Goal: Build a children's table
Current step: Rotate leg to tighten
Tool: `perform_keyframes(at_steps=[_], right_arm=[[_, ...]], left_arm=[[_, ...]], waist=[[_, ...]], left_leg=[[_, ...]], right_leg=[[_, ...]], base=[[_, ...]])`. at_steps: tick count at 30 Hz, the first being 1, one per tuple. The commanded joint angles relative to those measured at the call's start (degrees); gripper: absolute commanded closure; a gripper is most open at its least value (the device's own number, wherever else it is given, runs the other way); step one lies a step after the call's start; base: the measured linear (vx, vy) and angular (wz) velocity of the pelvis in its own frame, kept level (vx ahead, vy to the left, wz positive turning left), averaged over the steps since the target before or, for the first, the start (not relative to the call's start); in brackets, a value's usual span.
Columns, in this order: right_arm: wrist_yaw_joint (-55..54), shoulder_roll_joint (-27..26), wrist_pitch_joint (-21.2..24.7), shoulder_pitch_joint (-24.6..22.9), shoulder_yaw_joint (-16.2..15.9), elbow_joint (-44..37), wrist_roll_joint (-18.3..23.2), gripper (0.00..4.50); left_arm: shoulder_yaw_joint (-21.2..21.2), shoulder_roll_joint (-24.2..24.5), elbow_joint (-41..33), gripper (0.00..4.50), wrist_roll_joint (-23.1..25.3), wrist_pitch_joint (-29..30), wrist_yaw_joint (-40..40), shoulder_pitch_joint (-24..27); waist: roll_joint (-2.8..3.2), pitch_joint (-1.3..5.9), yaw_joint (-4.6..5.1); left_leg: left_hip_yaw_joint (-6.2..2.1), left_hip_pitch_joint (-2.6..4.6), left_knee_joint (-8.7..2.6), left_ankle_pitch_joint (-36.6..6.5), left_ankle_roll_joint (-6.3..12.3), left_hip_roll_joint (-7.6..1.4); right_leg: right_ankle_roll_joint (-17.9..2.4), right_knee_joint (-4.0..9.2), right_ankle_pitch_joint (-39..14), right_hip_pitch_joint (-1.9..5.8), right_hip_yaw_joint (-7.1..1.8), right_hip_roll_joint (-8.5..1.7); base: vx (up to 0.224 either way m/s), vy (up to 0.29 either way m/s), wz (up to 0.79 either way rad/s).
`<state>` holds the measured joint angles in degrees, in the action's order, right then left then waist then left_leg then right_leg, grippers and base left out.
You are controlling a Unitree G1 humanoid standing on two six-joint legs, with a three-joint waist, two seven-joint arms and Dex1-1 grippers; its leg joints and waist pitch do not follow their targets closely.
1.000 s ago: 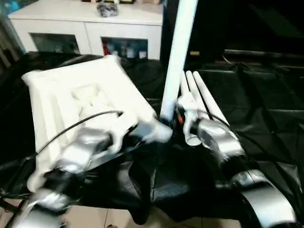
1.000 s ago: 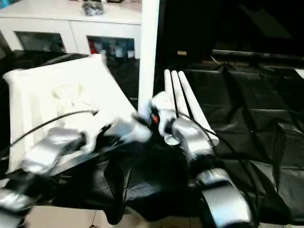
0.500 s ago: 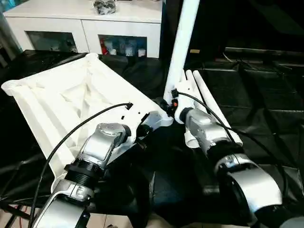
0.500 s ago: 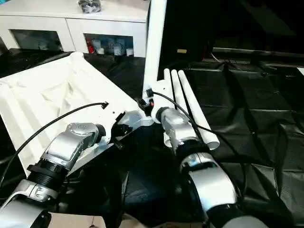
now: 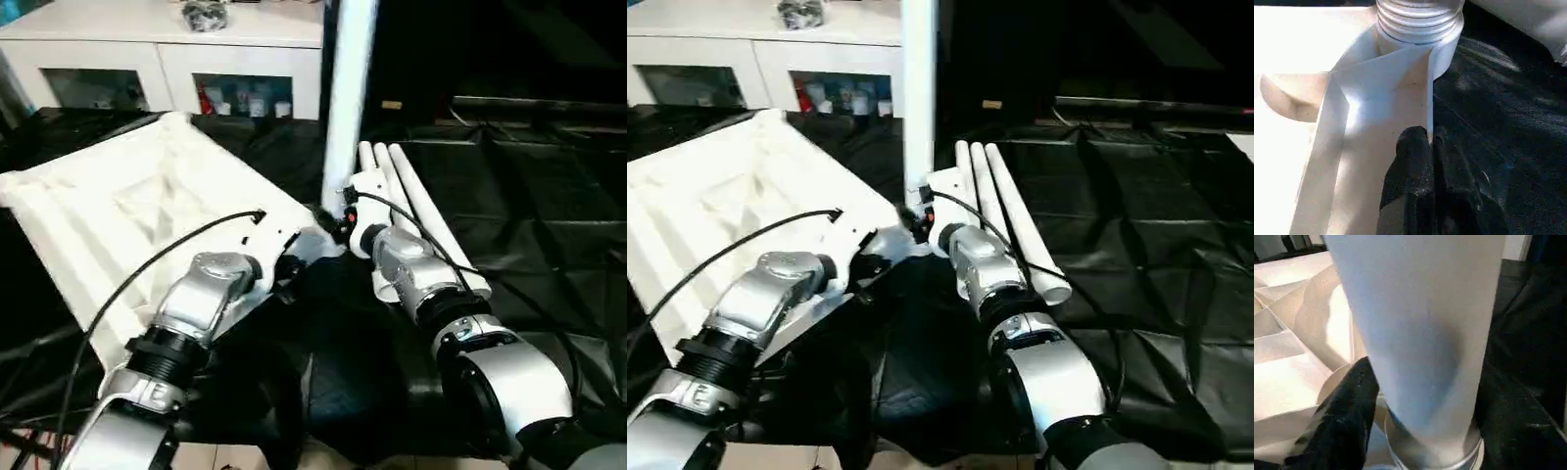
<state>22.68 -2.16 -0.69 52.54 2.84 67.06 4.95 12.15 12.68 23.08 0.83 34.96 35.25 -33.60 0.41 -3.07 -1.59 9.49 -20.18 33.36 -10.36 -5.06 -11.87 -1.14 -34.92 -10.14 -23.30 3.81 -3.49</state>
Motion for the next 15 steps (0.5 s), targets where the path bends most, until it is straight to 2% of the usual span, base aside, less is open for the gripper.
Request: perform_keyframes(at_steps=[1, 3, 4, 8, 11, 15], right_arm=[[5.6, -4.0, 2.0, -0.6, -2.2, 3.1, 0.0, 1.09], [6.3, -3.9, 1.9, -0.3, -2.3, 3.0, -0.2, 1.09], [6.5, -3.6, 1.8, -0.1, -2.4, 2.7, -0.4, 0.83], [8.2, -2.6, 1.1, 0.5, -3.2, 2.1, -1.6, 0.50], [12.2, -0.2, 0.3, 0.9, -5.7, 0.9, -4.2, 0.50], [20.7, 2.4, 0.4, 0.6, -7.0, -1.6, -4.3, 0.50]], left_arm=[[0.0, -0.6, -3.3, 4.50, -0.9, -3.7, 1.4, -2.0], [0.2, -0.5, -3.7, 4.50, -1.1, -3.9, 1.9, -1.8], [0.3, -0.2, -4.2, 4.50, -1.2, -3.8, 2.4, -1.5], [0.7, 0.5, -5.1, 4.50, -1.8, -4.6, 4.1, -0.7], [1.5, 1.9, -6.3, 4.50, -2.5, -6.0, 7.2, 0.3], [1.9, 3.2, -6.8, 4.50, -3.0, -7.4, 10.2, 1.4]], waist=[[0.80, 3.22, -0.45], [0.79, 3.27, -0.38], [0.82, 3.31, -0.45], [0.80, 3.71, -0.54], [0.82, 3.83, -0.56], [0.95, 3.89, -0.91]], left_leg=[[-0.41, -0.16, -4.25, -19.0, 0.15, -0.86], [-0.44, -0.42, -4.33, -17.9, 0.30, -0.91], [-0.38, -0.29, -4.27, -17.7, 0.32, -0.94], [-0.17, -0.46, -3.95, -14.2, 1.01, -0.92], [0.07, -0.61, -3.68, -11.6, 2.10, -0.99], [0.19, -0.48, -3.56, -11.3, 2.94, -1.10]], right_leg=[[-10.7, 5.33, -21.1, 2.49, -2.49, -4.17], [-11.2, 5.04, -19.4, 2.71, -2.46, -4.13], [-11.3, 5.07, -19.1, 2.63, -2.47, -4.14], [-13.1, 4.43, -12.9, 2.92, -2.58, -4.08], [-14.9, 3.92, -7.7, 2.96, -2.54, -3.89], [-15.7, 3.75, -6.3, 3.03, -2.54, -3.91]], base=[[0.000, 0.000, 0.00], [0.000, 0.000, 0.00], [0.000, 0.000, 0.00], [0.000, 0.000, 0.00], [0.000, 0.000, 0.00], [0.000, 0.000, 0.00]])
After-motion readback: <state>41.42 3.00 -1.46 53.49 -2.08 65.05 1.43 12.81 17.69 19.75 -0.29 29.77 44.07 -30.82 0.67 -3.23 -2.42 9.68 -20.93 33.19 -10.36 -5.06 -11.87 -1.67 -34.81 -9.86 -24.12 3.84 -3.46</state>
